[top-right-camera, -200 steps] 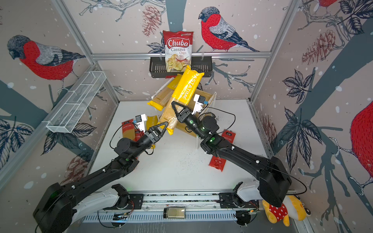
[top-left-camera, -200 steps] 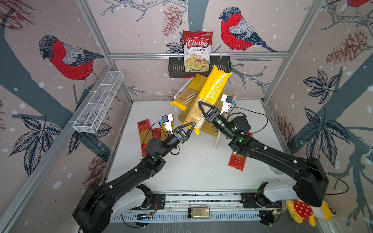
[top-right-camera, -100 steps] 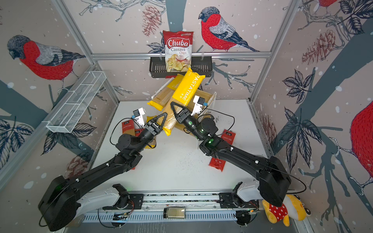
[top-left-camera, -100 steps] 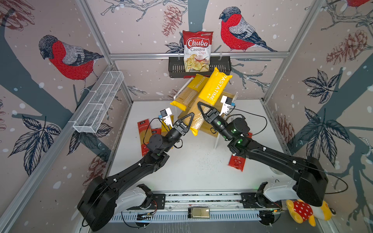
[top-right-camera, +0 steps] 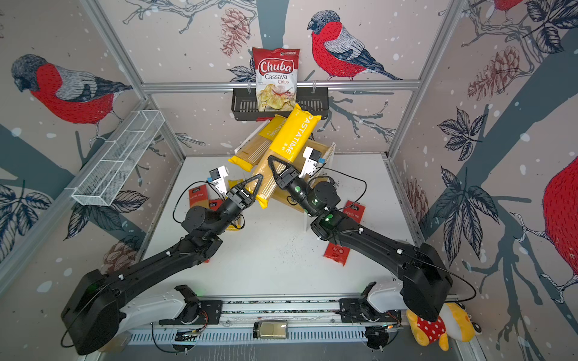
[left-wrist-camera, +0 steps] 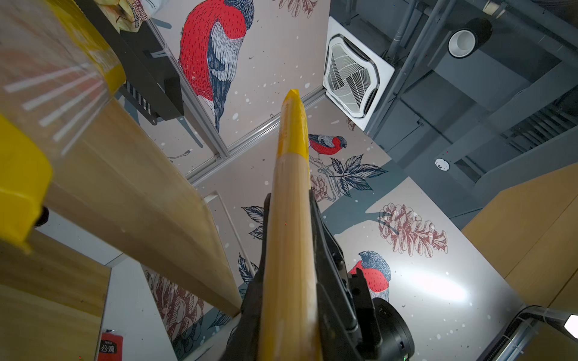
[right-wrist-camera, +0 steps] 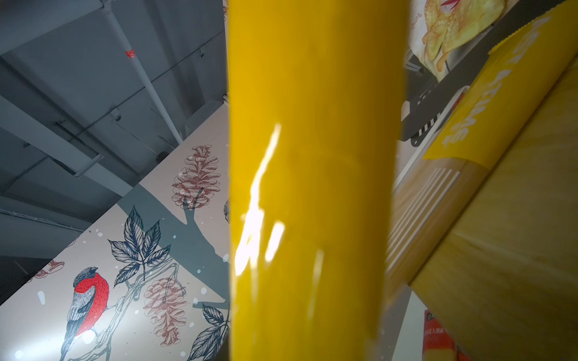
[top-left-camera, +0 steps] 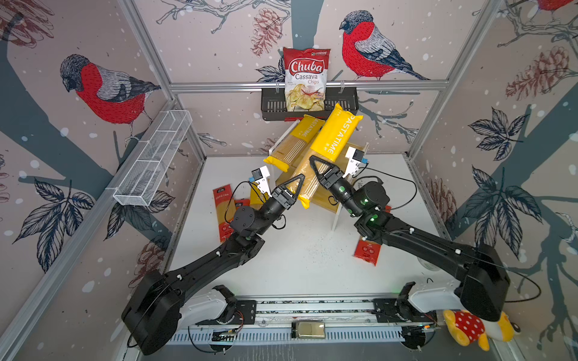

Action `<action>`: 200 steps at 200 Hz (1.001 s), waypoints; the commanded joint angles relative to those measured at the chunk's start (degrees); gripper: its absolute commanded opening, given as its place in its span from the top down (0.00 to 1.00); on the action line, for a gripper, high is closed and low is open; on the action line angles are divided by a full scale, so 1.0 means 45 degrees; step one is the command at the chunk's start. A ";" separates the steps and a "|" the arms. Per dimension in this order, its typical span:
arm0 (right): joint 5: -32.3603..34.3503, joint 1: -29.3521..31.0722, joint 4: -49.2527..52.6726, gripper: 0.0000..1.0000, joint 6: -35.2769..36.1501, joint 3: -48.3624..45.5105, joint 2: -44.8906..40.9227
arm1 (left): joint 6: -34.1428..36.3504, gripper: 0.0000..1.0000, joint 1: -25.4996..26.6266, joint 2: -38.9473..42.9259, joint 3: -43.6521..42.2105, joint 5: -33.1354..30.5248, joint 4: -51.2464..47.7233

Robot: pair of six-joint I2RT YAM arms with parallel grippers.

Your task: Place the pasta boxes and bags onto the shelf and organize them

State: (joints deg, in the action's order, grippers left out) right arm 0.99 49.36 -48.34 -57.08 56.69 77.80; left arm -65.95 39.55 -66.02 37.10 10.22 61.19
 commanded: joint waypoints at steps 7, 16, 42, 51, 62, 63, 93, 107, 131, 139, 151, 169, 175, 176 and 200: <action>0.0119 -0.0032 -0.1446 0.68 0.0138 -0.0111 -0.0310 | 0.0682 0.85 0.0073 0.0176 0.0268 -0.0107 0.0104; 0.0075 -0.0060 -0.1343 0.65 0.0177 -0.0165 -0.0383 | 0.0803 0.93 0.0077 0.0196 0.0365 -0.0189 -0.0107; -0.0107 -0.0064 -0.0896 0.51 0.0409 -0.0306 -0.0604 | 0.1302 1.00 0.0059 0.0252 0.0849 -0.0131 -0.0824; -0.0142 -0.0072 -0.0582 0.46 0.0490 -0.0365 -0.0715 | 0.1403 1.00 -0.0055 0.0305 0.0947 -0.0084 -0.1072; -0.0143 -0.0072 -0.0277 0.42 0.0593 -0.0520 -0.0885 | 0.1347 1.00 -0.0265 0.0388 0.1012 -0.0054 -0.1265; -0.0153 -0.0071 -0.0266 0.42 0.0604 -0.0533 -0.0894 | 0.1342 1.00 -0.0298 0.0410 0.1032 -0.0049 -0.1289; -0.0109 -0.0138 0.0446 0.36 0.0693 -0.1043 -0.1273 | 0.1095 1.00 -0.1249 0.0400 0.1615 0.0506 -0.2492; -0.0281 -0.0144 0.1123 0.35 0.0801 -0.1185 -0.1759 | 0.0912 1.00 -0.1688 0.0286 0.1999 0.0778 -0.3066; -0.0334 -0.0078 0.1927 0.33 0.1033 -0.1634 -0.2269 | 0.1309 1.00 -0.2218 -0.0066 0.2821 0.1085 -0.4313; -0.0226 -0.0039 0.2075 0.32 0.1060 -0.1855 -0.2458 | 0.1355 1.00 -0.2360 -0.0259 0.3011 0.1117 -0.4497; -0.0053 0.0098 0.2229 0.32 0.1078 -0.2131 -0.2759 | 0.1116 1.00 -0.2605 -0.0594 0.3193 0.1297 -0.4652; 0.0451 0.0513 0.2615 0.32 0.1224 -0.2417 -0.3215 | 0.0648 1.00 -0.2688 -0.1138 0.3515 0.1702 -0.4840; 0.0686 0.0742 0.2723 0.32 0.1303 -0.2455 -0.3363 | 0.0563 1.00 -0.2677 -0.1282 0.3699 0.1797 -0.5027; 0.0740 0.0785 0.2738 0.32 0.1330 -0.2457 -0.3382 | 0.0559 1.00 -0.2686 -0.1304 0.3723 0.1804 -0.5074; 0.1838 0.1954 0.3222 0.32 0.2427 -0.2422 -0.3816 | 0.0310 1.00 -0.2676 -0.1656 0.4281 0.2055 -0.5938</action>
State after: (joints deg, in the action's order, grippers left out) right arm 3.57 54.43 -35.62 -51.55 45.65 62.17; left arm -63.05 27.64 -72.69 53.82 16.60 32.69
